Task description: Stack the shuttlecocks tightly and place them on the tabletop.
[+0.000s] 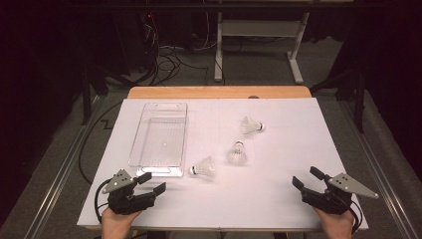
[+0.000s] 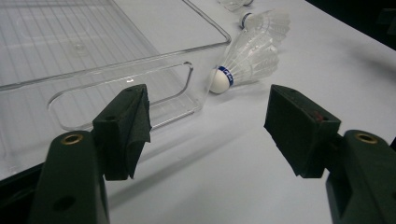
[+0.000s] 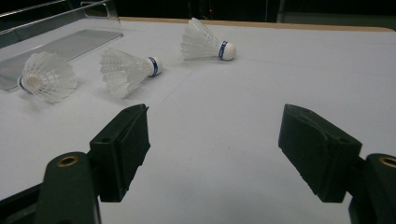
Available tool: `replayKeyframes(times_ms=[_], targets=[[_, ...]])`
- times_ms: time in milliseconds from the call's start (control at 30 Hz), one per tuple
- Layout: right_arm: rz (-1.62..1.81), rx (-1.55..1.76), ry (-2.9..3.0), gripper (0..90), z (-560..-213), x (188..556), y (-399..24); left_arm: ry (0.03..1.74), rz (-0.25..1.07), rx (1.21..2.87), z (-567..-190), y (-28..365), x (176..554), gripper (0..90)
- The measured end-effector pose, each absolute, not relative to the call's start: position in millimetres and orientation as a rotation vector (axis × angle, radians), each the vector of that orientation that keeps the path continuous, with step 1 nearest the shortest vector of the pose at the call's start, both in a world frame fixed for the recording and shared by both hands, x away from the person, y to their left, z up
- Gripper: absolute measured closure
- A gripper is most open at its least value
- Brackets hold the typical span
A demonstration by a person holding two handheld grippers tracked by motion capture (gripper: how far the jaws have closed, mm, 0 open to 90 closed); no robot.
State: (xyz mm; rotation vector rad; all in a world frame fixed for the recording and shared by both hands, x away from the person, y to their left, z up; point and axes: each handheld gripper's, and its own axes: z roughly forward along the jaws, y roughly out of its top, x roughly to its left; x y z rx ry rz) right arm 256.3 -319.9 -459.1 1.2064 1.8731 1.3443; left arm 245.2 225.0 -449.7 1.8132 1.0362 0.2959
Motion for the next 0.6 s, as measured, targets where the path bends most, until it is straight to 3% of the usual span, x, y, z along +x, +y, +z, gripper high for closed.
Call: replayKeyframes(times_ms=[600], targets=[[1.346,1.202,1.876,25.2,-459,256,-319,0.982,0.27,1.854,-447,198,250,34.8]])
